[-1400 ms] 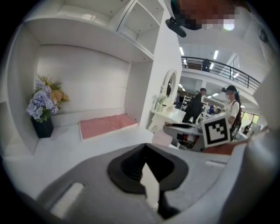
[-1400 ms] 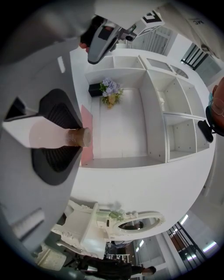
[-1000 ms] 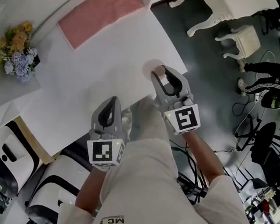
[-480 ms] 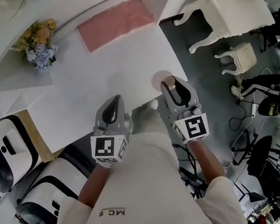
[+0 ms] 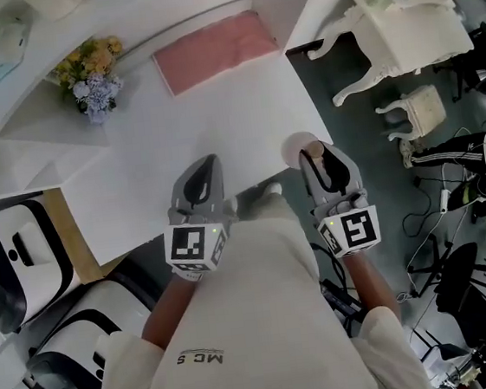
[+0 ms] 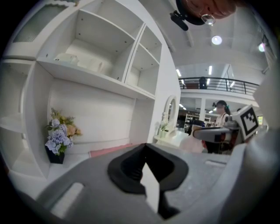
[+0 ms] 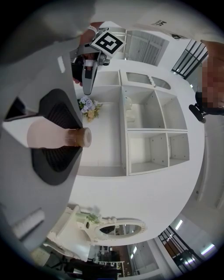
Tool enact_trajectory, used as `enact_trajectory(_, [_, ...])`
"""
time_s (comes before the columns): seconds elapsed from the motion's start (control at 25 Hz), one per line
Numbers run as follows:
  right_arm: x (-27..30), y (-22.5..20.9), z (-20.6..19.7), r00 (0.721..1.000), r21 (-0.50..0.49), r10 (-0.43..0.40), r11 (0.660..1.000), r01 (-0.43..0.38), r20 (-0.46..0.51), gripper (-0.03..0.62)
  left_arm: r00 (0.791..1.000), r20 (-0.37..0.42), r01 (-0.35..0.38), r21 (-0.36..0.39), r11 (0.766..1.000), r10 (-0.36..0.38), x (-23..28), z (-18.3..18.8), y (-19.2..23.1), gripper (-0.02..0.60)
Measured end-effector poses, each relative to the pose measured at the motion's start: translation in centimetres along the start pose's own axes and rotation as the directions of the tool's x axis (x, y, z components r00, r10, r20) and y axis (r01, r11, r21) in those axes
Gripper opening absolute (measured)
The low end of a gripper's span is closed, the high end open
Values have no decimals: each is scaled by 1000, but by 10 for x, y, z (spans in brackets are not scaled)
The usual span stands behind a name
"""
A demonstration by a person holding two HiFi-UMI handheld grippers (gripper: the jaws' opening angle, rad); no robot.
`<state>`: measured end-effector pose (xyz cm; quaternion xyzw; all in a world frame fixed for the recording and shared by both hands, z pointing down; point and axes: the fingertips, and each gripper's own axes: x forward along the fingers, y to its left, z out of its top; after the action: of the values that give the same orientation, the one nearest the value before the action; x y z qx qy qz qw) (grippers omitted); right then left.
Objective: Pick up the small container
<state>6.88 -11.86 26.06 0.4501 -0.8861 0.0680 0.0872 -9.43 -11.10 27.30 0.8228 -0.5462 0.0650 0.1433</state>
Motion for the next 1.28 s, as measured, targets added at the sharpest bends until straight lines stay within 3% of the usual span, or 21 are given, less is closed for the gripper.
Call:
enact_trajectory(0.2, [-11, 11, 9, 1000, -7, -7, 1000, 7, 11, 123, 999, 4, 33, 14, 999, -33, -13, 6, -3, 0])
enact_trajectory(1.28, [-26, 4, -1, 1000, 9, 23, 1000, -23, 3, 123, 1000, -2, 6, 31, 1000, -6, -15, 5, -27, 0])
